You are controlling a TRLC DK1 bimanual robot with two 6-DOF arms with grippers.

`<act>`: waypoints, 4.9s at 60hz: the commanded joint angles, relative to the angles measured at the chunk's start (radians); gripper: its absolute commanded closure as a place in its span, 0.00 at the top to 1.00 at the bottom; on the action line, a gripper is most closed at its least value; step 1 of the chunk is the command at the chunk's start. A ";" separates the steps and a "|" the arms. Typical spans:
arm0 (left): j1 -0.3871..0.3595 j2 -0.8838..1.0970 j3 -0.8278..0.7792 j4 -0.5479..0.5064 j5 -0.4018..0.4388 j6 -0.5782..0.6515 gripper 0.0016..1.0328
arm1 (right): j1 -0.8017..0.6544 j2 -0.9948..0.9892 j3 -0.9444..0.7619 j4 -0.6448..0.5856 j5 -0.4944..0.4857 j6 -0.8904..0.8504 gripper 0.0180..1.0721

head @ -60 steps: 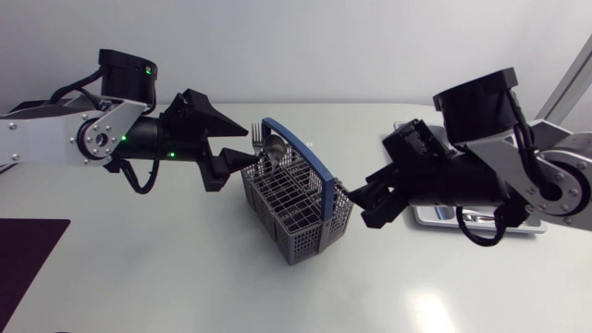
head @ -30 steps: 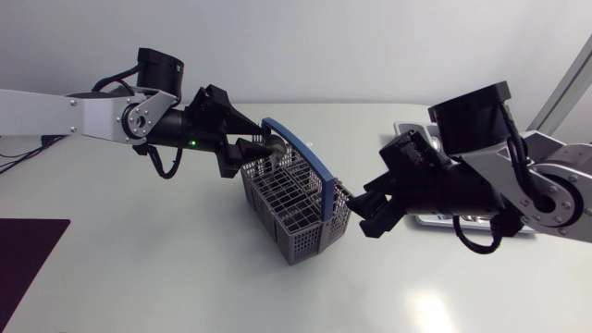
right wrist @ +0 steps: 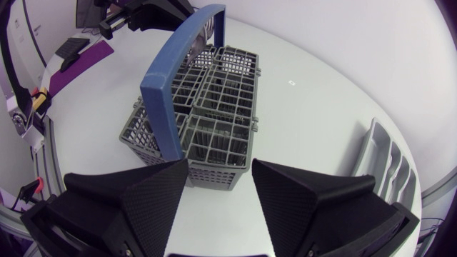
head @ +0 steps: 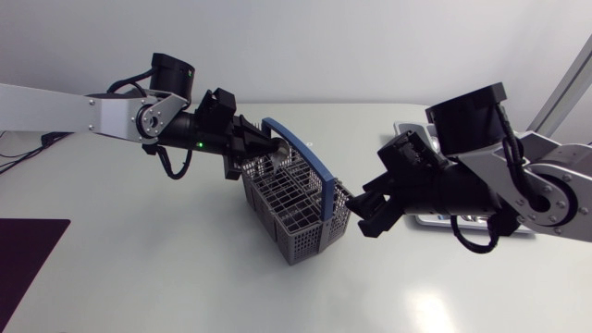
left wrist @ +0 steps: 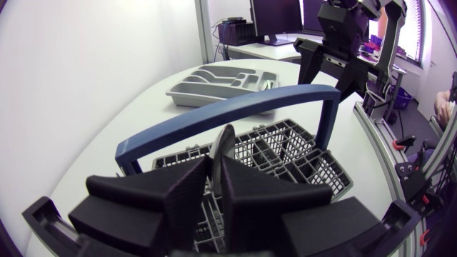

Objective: Unload the cutlery basket into the drawer organizer.

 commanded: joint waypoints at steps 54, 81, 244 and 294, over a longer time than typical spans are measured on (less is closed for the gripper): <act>0.027 -0.406 -0.484 0.529 -0.087 -0.183 0.09 | 0.044 0.022 0.000 0.006 0.006 0.033 0.63; -0.084 -0.641 -0.686 0.724 -0.340 -0.224 0.09 | 0.056 0.010 0.005 0.004 0.016 0.037 0.63; -0.512 -0.510 -0.209 0.474 -0.990 -0.763 0.15 | 0.383 -0.024 0.052 0.589 0.553 -0.231 0.11; -0.289 -0.584 -0.102 0.359 -0.952 -0.710 0.72 | 0.160 -0.165 -0.018 0.429 0.500 -0.180 0.10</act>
